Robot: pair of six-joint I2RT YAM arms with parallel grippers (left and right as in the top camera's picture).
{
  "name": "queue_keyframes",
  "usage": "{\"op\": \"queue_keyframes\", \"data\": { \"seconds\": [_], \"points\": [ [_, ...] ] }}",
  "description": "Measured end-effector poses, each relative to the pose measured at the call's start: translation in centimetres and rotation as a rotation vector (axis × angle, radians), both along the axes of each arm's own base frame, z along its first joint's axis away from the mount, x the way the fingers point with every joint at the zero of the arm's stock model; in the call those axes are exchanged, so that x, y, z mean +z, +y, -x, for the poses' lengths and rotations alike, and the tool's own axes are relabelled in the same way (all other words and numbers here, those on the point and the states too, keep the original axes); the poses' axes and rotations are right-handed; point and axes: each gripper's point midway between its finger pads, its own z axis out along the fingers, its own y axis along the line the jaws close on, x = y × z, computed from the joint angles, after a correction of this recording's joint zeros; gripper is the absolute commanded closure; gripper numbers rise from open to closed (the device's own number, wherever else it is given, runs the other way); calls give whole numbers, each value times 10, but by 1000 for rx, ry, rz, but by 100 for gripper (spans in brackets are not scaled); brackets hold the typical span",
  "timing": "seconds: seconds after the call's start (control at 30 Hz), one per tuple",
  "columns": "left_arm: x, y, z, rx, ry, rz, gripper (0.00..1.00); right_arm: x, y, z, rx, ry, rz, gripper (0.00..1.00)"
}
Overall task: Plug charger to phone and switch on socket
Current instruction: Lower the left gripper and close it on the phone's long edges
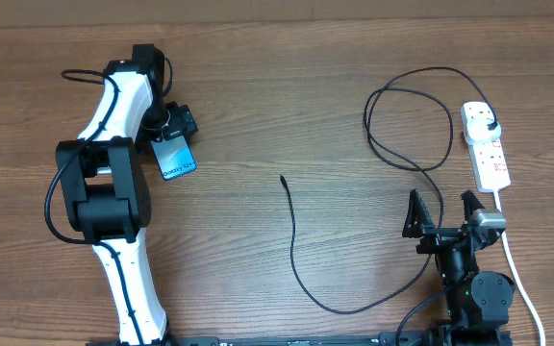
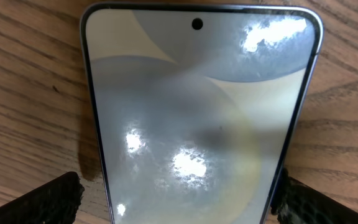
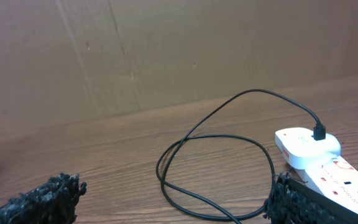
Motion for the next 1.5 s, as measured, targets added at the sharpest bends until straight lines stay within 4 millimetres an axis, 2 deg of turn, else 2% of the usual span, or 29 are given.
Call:
{"op": "queue_keyframes", "data": {
  "seconds": [1.5],
  "points": [
    [-6, -7, -3, 25, -55, 24, 0, 0, 0, 0, 0, 0, 0, 0]
  ]
}}
